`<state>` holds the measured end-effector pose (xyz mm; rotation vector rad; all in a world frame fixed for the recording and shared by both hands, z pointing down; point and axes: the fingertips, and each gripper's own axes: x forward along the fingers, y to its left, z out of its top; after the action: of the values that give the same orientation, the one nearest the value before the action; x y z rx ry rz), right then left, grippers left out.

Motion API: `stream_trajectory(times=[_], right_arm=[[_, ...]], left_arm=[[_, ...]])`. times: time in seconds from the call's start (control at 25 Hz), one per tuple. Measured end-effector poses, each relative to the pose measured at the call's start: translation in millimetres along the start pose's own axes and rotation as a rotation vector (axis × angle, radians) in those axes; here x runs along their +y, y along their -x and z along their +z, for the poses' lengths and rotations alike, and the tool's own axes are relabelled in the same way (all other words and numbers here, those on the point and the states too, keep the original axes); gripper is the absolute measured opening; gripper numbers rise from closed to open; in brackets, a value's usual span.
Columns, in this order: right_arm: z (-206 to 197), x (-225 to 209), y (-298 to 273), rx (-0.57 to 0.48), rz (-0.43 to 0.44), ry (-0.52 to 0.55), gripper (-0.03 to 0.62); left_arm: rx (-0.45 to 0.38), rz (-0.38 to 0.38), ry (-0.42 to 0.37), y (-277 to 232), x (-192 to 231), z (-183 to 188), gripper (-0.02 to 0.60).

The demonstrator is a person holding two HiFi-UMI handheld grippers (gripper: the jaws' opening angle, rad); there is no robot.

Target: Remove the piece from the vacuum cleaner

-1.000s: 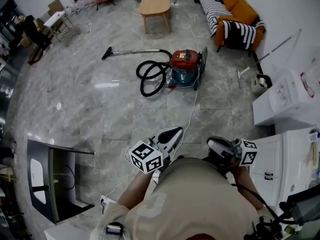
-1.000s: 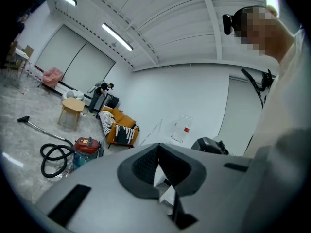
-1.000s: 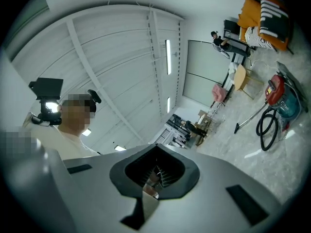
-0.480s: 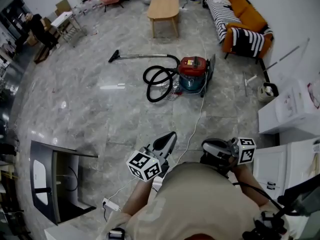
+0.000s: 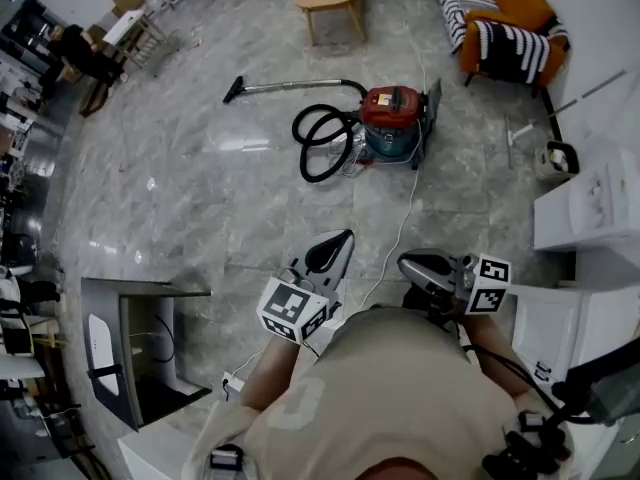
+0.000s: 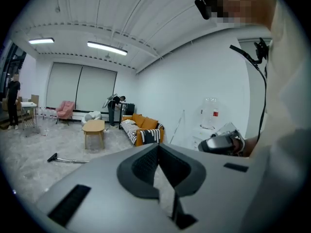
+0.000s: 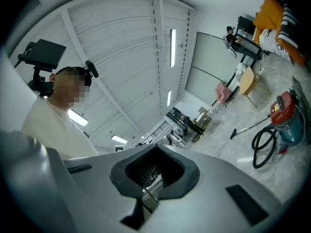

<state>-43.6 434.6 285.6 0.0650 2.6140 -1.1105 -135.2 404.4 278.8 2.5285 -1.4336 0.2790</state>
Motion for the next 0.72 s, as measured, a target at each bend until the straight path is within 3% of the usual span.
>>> stream_trajectory(times=[0.16, 0.4, 0.72], right_arm=[[45.6, -32.2, 34.6, -0.066, -0.013, -0.047, 0.002], [95.3, -69.1, 71.1, -0.065, -0.012, -0.037, 0.002], [140.5, -112.5, 104.8, -0.062, -0.014, -0.041, 0.000]], left_arm=[[0.031, -0.015, 0.008, -64.5, -9.5, 17.2, 0.000], [0.053, -0.060, 0.005, -142.1, -32.7, 36.0, 0.002], [0.068, -0.041, 0.069, -212.8, -31.4, 46.8, 0.001]])
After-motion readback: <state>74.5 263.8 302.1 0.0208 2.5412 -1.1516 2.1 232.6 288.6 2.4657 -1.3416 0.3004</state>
